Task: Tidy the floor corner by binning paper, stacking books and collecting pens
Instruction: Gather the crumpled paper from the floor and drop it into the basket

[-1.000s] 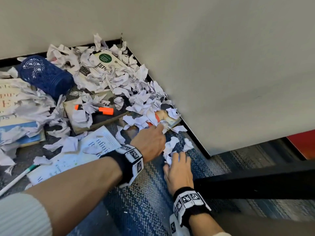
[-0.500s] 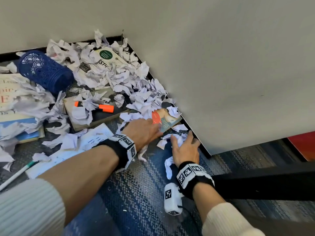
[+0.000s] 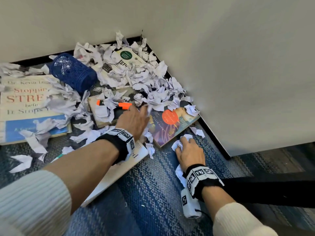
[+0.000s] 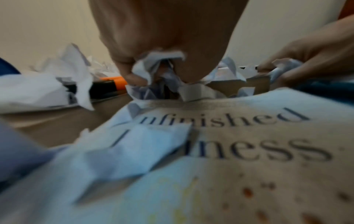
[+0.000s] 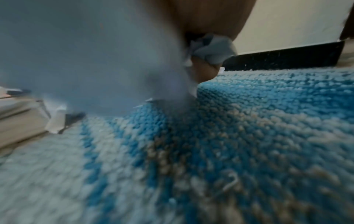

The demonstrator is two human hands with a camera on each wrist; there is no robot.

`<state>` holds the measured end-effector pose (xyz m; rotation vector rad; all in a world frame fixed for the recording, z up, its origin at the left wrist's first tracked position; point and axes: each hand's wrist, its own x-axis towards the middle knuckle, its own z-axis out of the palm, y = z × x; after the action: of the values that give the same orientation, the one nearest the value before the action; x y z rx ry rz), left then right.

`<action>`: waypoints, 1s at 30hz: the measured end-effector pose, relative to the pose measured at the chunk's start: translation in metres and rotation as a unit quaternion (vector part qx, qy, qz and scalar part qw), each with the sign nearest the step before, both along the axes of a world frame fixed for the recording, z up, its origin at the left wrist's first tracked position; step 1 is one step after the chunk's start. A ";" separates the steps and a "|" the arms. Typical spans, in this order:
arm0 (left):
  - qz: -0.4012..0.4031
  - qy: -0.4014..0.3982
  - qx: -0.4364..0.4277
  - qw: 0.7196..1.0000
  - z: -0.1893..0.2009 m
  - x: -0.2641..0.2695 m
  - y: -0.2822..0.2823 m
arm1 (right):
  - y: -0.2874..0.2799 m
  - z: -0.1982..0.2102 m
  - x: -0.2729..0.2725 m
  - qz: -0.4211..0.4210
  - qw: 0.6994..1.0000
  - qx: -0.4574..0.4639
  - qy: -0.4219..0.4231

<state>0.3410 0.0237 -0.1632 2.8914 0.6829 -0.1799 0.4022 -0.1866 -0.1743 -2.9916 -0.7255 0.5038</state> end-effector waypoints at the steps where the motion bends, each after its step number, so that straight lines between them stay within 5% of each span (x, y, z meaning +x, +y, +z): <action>1: -0.020 0.002 -0.009 1.000 0.001 -0.001 0.004 | -0.001 0.001 -0.003 0.006 1.000 0.003 0.009; 12: -0.188 -0.070 -0.087 0.976 0.071 -0.018 -0.012 | -0.007 0.045 -0.036 -0.132 0.970 0.202 0.006; 19: -0.229 -0.125 -0.132 0.956 0.147 -0.006 -0.094 | -0.027 0.150 -0.069 -0.144 0.956 0.250 -0.047; 22: -0.279 -0.234 -0.182 0.913 0.179 -0.014 -0.140 | -0.054 0.208 -0.087 -0.115 0.968 0.222 -0.030; 26: -0.345 -0.417 -0.269 0.797 0.229 -0.035 -0.193 | -0.117 0.286 -0.116 -0.112 0.967 0.223 -0.053; 28: -0.374 -0.432 -0.304 0.762 0.248 -0.039 -0.226 | -0.154 0.314 -0.124 -0.126 0.964 0.218 -0.081; 30: -0.404 -0.391 -0.314 0.765 0.263 -0.041 -0.263 | -0.192 0.328 -0.123 -0.159 0.956 0.211 -0.124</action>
<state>0.3001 -0.2391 0.1001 2.0694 -0.6676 0.5670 0.2789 -0.3786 0.1533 -2.7017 -0.2921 -0.0434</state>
